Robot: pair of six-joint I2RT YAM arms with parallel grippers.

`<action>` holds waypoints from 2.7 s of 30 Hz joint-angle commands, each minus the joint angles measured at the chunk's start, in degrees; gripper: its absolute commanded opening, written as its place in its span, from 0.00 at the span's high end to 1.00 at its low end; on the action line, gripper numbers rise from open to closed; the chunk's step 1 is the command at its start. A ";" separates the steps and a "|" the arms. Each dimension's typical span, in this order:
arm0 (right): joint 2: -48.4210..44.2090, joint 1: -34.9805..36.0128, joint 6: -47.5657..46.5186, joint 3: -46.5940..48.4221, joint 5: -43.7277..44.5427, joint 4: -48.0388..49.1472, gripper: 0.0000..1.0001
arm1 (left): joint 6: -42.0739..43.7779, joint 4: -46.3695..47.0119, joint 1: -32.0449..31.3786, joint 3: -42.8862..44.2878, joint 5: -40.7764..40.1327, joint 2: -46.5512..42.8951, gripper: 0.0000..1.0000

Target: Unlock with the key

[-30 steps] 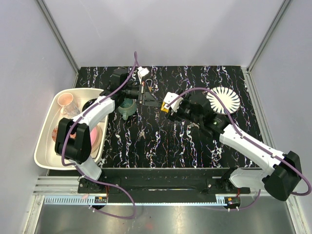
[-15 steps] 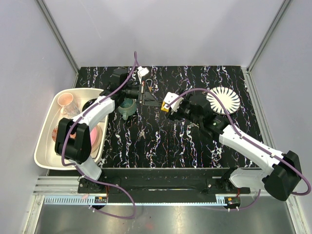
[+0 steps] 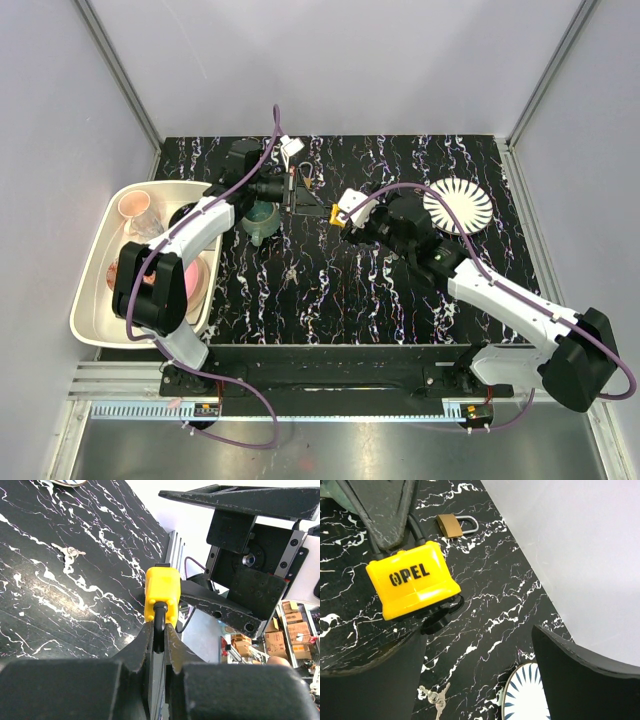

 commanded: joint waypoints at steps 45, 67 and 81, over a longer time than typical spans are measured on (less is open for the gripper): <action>1.77 -1.57 -1.30 3.28 3.53 7.47 0.10 | 12.94 -15.51 -4.31 6.94 1.23 2.78 1.00; 1.41 -1.65 2.48 4.42 -5.97 -2.73 0.12 | 13.30 -15.68 -4.40 7.29 2.46 1.81 1.00; 0.00 -2.27 2.48 4.95 -17.57 -10.64 0.13 | 13.65 -15.59 -4.31 7.20 3.25 1.28 1.00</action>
